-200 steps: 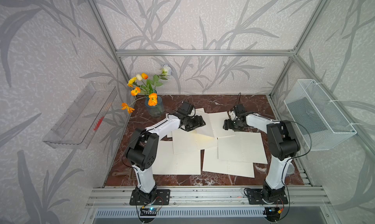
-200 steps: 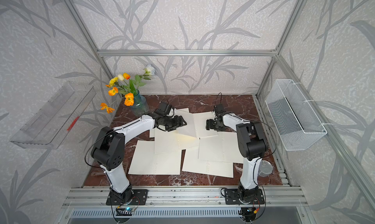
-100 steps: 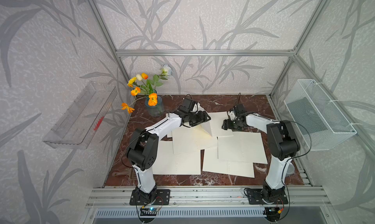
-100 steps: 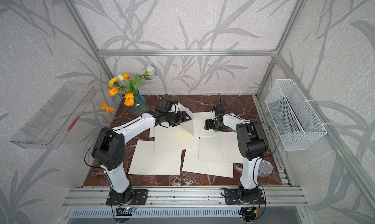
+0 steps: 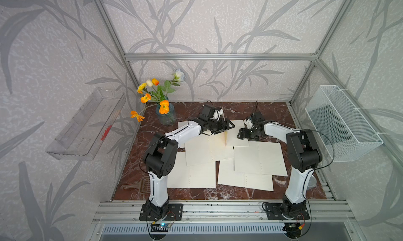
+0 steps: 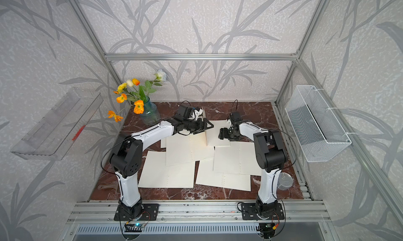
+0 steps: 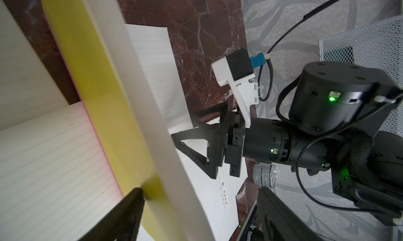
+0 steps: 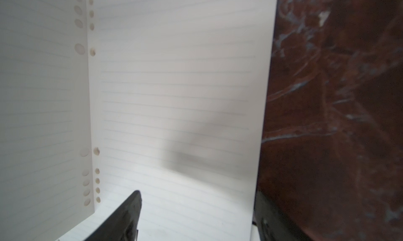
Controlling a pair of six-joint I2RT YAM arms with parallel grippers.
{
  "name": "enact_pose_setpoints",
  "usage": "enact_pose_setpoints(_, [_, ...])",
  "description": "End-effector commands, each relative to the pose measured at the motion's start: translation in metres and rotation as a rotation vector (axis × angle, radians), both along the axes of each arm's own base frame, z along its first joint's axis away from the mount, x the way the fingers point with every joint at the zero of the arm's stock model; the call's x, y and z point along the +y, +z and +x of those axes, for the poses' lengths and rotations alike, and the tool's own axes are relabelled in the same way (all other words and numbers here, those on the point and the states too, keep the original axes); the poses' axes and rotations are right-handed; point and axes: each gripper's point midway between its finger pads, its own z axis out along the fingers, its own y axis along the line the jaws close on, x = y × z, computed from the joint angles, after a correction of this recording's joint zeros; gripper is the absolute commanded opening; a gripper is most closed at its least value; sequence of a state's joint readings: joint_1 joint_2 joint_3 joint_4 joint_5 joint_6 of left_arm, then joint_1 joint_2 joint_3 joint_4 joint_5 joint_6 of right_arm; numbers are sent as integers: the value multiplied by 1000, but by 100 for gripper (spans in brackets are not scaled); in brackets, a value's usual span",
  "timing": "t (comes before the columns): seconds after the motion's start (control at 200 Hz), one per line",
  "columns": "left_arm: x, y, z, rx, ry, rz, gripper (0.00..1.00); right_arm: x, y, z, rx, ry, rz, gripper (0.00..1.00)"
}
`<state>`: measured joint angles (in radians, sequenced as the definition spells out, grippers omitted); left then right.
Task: Close the notebook
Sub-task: Close the notebook at the center of the board.
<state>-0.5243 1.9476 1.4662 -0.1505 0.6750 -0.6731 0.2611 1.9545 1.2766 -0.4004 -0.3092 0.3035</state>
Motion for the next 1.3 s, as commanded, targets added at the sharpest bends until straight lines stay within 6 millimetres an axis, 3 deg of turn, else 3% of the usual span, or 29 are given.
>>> enact_pose_setpoints(0.0, [-20, 15, 2, -49, -65, -57, 83, 3, 13, 4, -5, 3, 17, 81])
enact_pose_setpoints(0.155, [-35, 21, 1, -83, -106, -90, 83, -23, 28, 13, -25, -67, 4, 82])
enact_pose_setpoints(0.32, [-36, 18, 5, -79, -99, -54, 84, -58, 44, 16, -38, -148, -33, 82])
enact_pose_setpoints(0.465, [-29, 9, 9, -66, -62, 17, 81, -68, 54, 14, -50, -165, -73, 82])
enact_pose_setpoints(0.685, [6, -32, 11, 36, 27, 286, 68, -62, 53, 14, -45, -147, -50, 77])
enact_pose_setpoints(0.91, [33, -71, -3, 152, 69, 463, 55, -51, 41, 10, -23, -114, -20, 53])
enact_pose_setpoints(1.164, [34, -86, -9, 190, 63, 495, 51, -36, 35, 9, -20, -66, -15, 49])
enact_pose_setpoints(1.294, [32, -94, -10, 212, 56, 494, 50, -29, 27, 6, -1, -48, -16, 41])
